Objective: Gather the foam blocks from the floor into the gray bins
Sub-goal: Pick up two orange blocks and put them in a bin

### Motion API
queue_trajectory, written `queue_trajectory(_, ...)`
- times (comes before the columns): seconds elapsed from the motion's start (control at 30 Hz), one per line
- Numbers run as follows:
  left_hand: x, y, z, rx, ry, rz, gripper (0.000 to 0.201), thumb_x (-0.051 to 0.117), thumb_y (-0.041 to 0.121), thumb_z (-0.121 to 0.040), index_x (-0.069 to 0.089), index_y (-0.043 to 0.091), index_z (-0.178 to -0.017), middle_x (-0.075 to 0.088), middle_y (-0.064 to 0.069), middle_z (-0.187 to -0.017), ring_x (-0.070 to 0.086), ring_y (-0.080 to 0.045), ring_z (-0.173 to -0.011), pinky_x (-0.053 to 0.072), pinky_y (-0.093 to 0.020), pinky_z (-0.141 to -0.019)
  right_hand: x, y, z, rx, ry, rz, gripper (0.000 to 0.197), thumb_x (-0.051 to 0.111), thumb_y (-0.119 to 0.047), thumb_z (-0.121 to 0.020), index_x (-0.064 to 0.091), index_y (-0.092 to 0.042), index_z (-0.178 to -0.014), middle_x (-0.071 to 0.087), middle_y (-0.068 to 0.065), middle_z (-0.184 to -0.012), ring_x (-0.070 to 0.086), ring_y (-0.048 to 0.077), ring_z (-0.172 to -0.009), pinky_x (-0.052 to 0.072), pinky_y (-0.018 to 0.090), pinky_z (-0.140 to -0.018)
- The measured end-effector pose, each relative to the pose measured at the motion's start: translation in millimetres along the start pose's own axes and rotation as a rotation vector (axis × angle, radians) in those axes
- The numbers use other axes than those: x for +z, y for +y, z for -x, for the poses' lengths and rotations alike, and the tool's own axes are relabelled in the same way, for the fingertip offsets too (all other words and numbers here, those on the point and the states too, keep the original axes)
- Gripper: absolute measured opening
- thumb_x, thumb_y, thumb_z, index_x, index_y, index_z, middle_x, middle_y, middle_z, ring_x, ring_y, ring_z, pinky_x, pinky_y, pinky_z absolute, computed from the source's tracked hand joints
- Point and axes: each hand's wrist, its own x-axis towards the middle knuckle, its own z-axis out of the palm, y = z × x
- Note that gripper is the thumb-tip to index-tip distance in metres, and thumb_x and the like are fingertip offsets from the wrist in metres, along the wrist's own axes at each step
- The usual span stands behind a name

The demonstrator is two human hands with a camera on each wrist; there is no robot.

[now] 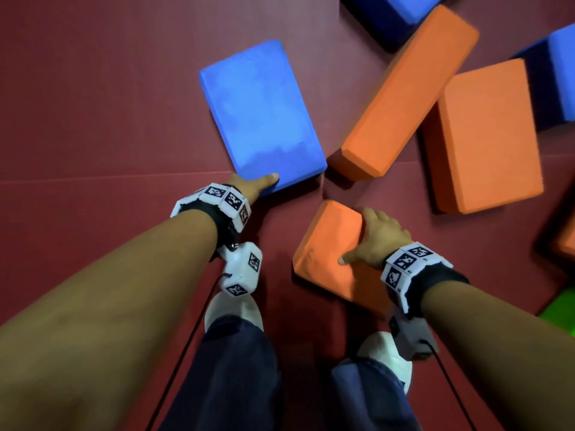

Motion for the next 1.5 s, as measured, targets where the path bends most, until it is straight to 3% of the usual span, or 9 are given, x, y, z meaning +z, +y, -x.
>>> queue_trajectory(0.13, -1, 5, -2, -0.020, -0.021, 0.185, 0.129, 0.078, 0.065, -0.019, 0.043, 0.019, -0.134, 0.055, -0.001, -0.129, 0.058, -0.024, -0.107, 0.054, -0.040, -0.079, -8, -2, -4, -0.032, -0.016, 0.051, 0.101, 0.086, -0.051, -0.054, 0.032, -0.016, -0.132, 0.035, 0.005, -0.145, 0.032, 0.028, -0.134, 0.031, 0.047, -0.105)
queue_trajectory(0.33, 0, 19, 9, -0.026, -0.008, 0.406, 0.080, 0.081, 0.025, -0.071, 0.029, 0.010, -0.129, 0.047, -0.007, -0.133, 0.058, -0.025, -0.109, 0.057, -0.037, -0.073, -6, -5, 4, -0.037, -0.030, 0.009, 0.090, 0.085, -0.048, -0.056, 0.030, -0.013, -0.118, 0.038, 0.009, -0.142, 0.028, 0.027, -0.138, 0.024, 0.050, -0.112)
queue_trajectory(0.47, 1, 22, 19, -0.031, 0.031, 0.367, 0.096, 0.083, 0.036, -0.065, 0.021, 0.011, -0.135, 0.048, -0.006, -0.125, 0.058, -0.017, -0.086, 0.054, -0.036, -0.079, 0, -7, 22, -0.030, 0.010, -0.077, 0.085, 0.088, -0.042, -0.054, 0.027, -0.018, -0.107, 0.042, 0.007, -0.124, 0.045, 0.028, -0.120, 0.034, 0.045, -0.106)
queue_trajectory(0.6, -13, 25, 43, 0.000, 0.073, 0.404, 0.093, 0.086, 0.026, -0.061, 0.027, 0.017, -0.131, 0.050, 0.002, -0.115, 0.056, -0.016, -0.092, 0.053, -0.035, -0.078, 0, -13, 53, -0.031, 0.086, -0.060, 0.109, 0.090, -0.038, -0.052, 0.023, -0.024, -0.136, 0.031, 0.005, -0.128, 0.037, 0.029, -0.120, 0.038, 0.041, -0.103)
queue_trajectory(0.77, -73, 25, 107, -0.003, 0.148, 0.349, 0.107, 0.082, 0.033, -0.022, 0.047, 0.023, -0.123, 0.060, -0.004, -0.116, 0.062, -0.025, -0.095, 0.055, -0.035, -0.077, -31, -30, 118, 0.000, 0.189, 0.061, 0.106, 0.084, -0.043, -0.058, 0.017, -0.035, -0.140, 0.027, 0.005, -0.127, 0.033, 0.031, -0.117, 0.040, 0.041, -0.090)
queue_trajectory(0.93, -156, 19, 209, 0.121, 0.328, 0.249, 0.090, 0.081, 0.024, -0.062, 0.033, 0.031, -0.138, 0.037, -0.003, -0.122, 0.044, -0.018, -0.095, 0.040, -0.025, -0.081, -84, -61, 202, -0.178, 0.316, -0.005, 0.104, 0.081, -0.043, -0.060, 0.023, -0.017, -0.142, 0.036, 0.007, -0.132, 0.038, 0.032, -0.116, 0.039, 0.043, -0.093)
queue_trajectory(1.1, -243, 4, 334, 0.179, 0.529, 0.438, 0.085, 0.084, 0.021, -0.062, 0.035, 0.021, -0.131, 0.043, -0.014, -0.133, 0.049, -0.022, -0.101, 0.039, -0.027, -0.082, -141, -104, 303, -0.366, 0.342, -0.038, 0.102, 0.080, -0.038, -0.062, 0.021, -0.017, -0.143, 0.037, 0.005, -0.138, 0.042, 0.032, -0.123, 0.042, 0.042, -0.095)
queue_trajectory(1.3, -322, -55, 519, 0.190, 0.717, 0.545, 0.089, 0.081, 0.017, -0.068, 0.026, 0.023, -0.138, 0.035, -0.018, -0.137, 0.046, -0.031, -0.117, 0.036, -0.032, -0.098, -186, -156, 451, -0.673, 0.426, 0.000, 0.119, 0.081, -0.031, -0.065, -0.006, -0.043, -0.145, 0.035, 0.005, -0.134, 0.054, 0.033, -0.112, 0.047, 0.038, -0.080)
queue_trajectory(1.5, -360, -158, 668, 0.175, 0.925, 0.744, 0.071, 0.078, 0.012, -0.071, 0.032, 0.016, -0.125, 0.044, -0.017, -0.125, 0.048, -0.030, -0.111, 0.034, -0.026, -0.087, -176, -221, 578, -0.858, 0.375, 0.188, 0.091, 0.077, -0.039, -0.066, 0.024, -0.039, -0.141, 0.033, 0.003, -0.131, 0.056, 0.034, -0.109, 0.048, 0.040, -0.085)
